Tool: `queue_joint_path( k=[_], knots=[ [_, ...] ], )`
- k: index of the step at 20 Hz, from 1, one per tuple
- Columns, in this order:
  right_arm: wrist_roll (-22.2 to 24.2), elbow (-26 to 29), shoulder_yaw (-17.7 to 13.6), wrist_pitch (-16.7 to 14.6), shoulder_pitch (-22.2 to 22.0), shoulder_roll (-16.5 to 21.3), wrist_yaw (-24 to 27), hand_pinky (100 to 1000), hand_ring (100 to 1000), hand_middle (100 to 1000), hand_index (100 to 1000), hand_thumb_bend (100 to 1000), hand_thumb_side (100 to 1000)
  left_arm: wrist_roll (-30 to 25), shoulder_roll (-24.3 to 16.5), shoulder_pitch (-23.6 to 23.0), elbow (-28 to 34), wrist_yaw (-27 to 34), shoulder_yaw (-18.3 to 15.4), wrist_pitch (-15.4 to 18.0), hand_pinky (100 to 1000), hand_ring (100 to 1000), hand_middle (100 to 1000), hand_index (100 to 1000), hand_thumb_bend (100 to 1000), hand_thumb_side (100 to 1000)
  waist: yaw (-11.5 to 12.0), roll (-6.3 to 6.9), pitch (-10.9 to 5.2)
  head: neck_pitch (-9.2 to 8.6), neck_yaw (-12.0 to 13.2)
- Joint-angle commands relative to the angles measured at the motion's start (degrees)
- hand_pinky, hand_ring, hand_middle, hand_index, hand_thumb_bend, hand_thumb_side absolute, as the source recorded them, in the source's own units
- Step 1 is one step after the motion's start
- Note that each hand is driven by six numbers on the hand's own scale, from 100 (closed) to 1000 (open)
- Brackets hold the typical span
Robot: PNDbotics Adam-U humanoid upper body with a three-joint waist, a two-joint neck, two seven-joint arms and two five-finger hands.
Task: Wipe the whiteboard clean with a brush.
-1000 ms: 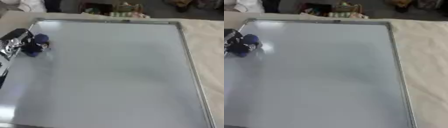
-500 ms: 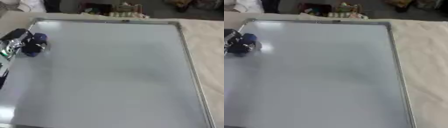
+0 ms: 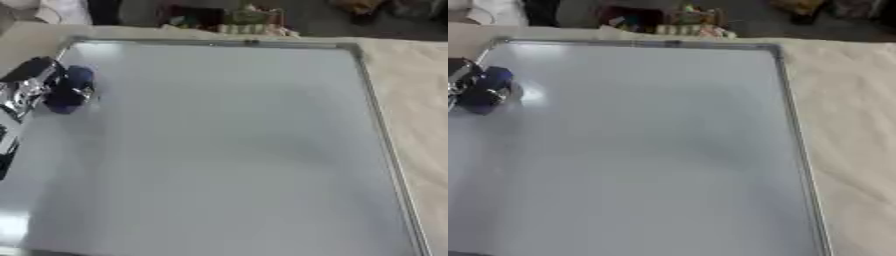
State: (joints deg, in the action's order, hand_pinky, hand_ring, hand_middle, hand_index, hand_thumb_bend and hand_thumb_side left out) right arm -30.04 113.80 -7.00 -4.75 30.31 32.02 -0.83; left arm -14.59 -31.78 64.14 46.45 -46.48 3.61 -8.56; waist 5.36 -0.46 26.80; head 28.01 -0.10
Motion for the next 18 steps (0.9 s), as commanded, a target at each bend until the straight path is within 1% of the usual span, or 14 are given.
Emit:
queue_joint_path(
  k=[1,5,10,14,15,18],
  knots=[
    [0.0,0.8,-0.6,-0.1,0.6,1.2,0.2,863,864,691,848,100,1000,-0.4,-0.3,0.6,-0.1,-0.3,0.3,0.6,489,591,345,250,203,392,-0.1,-0.03,-1.37,-0.52,0.1],
    [0.0,0.8,-0.6,0.0,0.6,1.1,0.2,864,864,691,850,100,1000,-1.3,0.0,0.8,-0.2,-1.0,0.5,1.1,463,551,301,239,210,403,-0.2,0.03,-1.34,-0.61,0.2],
    [0.1,0.8,-0.7,0.2,0.7,1.1,0.2,864,864,691,851,100,1000,-2.3,0.7,1.4,-0.6,-2.0,0.7,1.6,460,513,265,235,219,397,-0.3,0.08,-1.33,-0.63,0.3],
    [0.0,0.8,-0.6,0.1,0.7,1.1,0.3,864,864,691,851,100,1000,-3.0,1.4,1.8,-0.8,-2.5,0.9,1.9,451,477,229,227,208,389,-0.4,0.12,-1.38,-0.6,0.4],
    [0.0,0.8,-0.6,0.1,0.8,1.1,0.3,864,864,691,850,100,1000,-3.2,1.5,1.9,-0.9,-2.5,0.9,2.0,444,462,217,225,191,377,-0.4,0.14,-1.38,-0.58,0.5],
    [0.0,0.8,-0.6,0.0,0.8,1.1,0.4,864,864,691,850,100,1000,-3.6,2.0,2.2,-1.0,-2.8,1.1,2.1,439,446,200,221,186,371,-0.6,0.2,-1.35,-0.47,0.5]
  ],
)
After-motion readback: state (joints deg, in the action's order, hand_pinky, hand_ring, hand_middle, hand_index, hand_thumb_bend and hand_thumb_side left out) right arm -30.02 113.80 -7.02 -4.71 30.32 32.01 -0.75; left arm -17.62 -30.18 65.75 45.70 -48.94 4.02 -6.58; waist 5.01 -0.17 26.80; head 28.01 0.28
